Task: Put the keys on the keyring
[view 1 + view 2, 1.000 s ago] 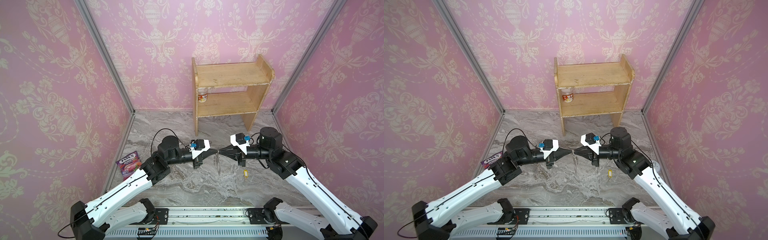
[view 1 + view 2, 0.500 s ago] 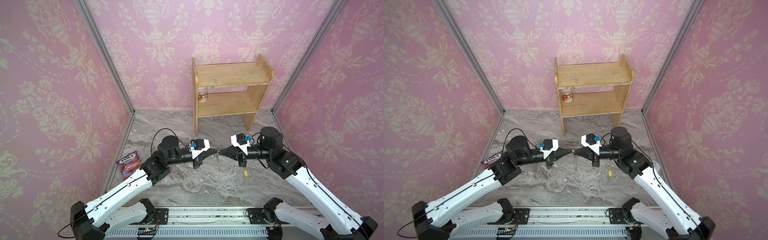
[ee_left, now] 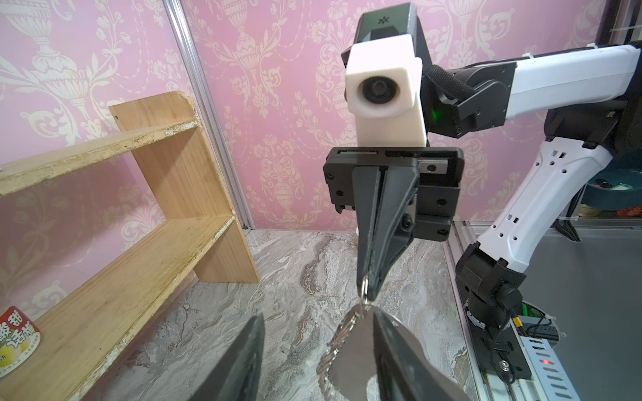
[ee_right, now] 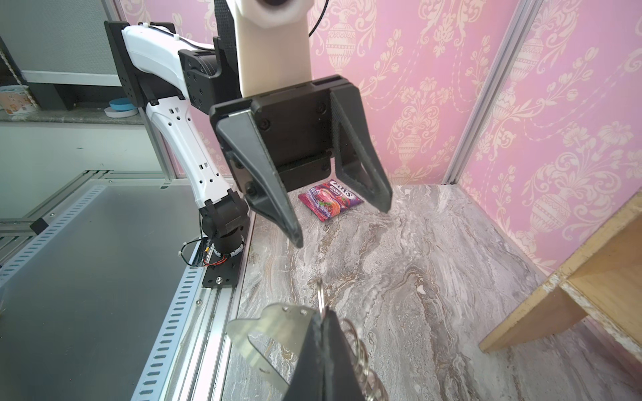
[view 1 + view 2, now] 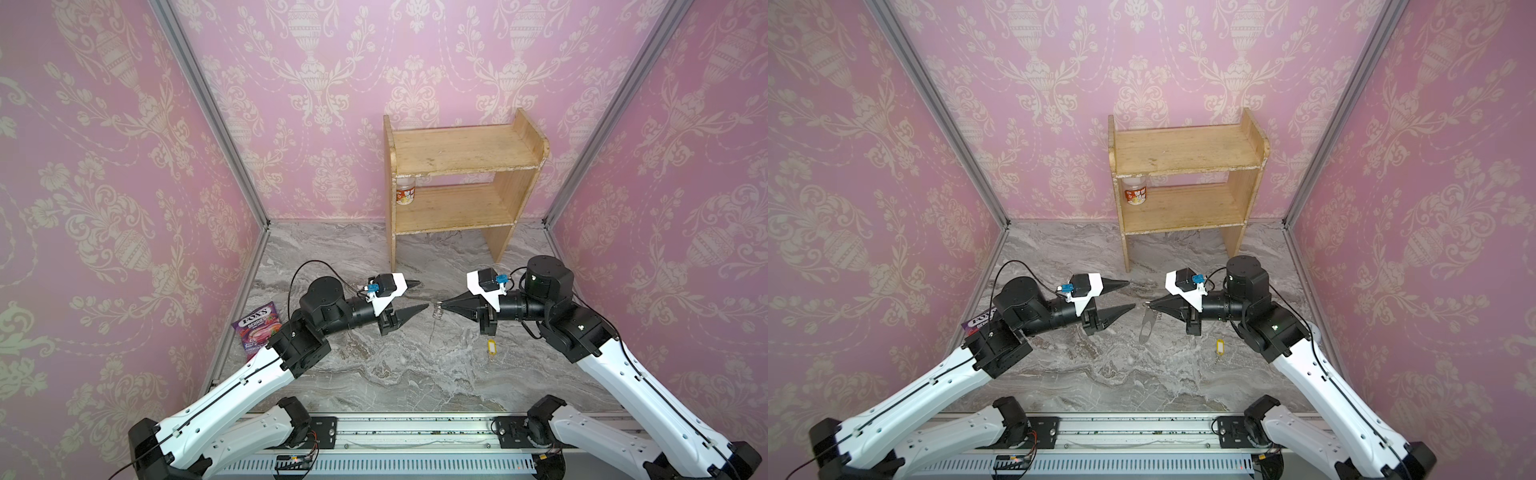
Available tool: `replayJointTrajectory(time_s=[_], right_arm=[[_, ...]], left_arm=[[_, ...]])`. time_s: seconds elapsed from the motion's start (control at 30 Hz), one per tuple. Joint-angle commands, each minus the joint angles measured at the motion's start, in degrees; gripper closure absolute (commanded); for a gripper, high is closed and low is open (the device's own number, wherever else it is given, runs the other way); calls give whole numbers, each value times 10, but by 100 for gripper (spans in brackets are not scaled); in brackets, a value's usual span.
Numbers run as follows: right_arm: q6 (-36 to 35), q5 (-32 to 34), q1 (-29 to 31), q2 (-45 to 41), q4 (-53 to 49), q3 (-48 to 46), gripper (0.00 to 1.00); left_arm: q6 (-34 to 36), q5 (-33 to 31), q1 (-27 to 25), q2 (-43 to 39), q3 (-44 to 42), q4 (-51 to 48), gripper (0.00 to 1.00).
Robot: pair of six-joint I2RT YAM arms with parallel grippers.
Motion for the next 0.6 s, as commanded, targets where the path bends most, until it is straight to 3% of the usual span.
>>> replayJointTrajectory(time_s=[0.0,0.27,0.57], right_arm=[[23,-3,-1,-10,36,8,100],[67,-12,-1,-26,133,-29,100],[73,-9,0,-19,149,-33,100]], left_arm=[[-23,4,5,5,-7,13,50],[-52,53,4,32,3,48,58],[-70,70,4,35,4,76,62]])
